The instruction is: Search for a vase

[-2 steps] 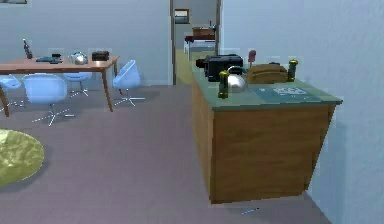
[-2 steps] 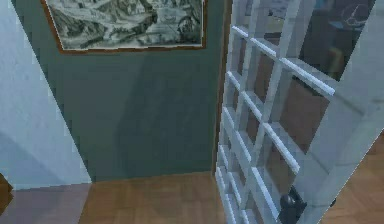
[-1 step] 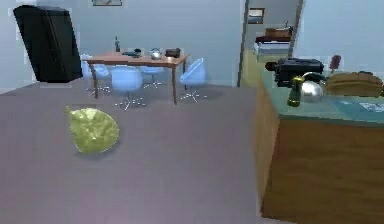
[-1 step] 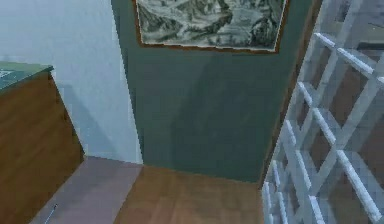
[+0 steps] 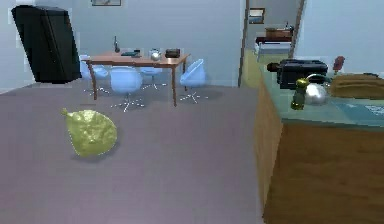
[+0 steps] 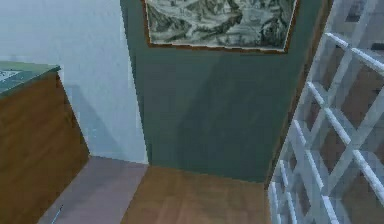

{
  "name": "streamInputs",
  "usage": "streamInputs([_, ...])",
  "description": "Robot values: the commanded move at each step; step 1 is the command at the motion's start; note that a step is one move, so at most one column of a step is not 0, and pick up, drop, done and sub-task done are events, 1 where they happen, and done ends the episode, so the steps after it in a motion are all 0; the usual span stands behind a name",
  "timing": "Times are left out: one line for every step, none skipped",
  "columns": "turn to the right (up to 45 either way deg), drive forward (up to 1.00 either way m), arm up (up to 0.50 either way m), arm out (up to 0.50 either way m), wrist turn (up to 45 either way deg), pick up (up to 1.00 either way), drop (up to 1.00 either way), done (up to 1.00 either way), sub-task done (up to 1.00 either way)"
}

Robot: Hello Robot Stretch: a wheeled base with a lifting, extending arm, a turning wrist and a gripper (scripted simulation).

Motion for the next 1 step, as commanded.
streamInputs([-45.0, 0.00, 0.00, 0.00, 0.0, 0.00, 0.00, 0.00, 0.00])
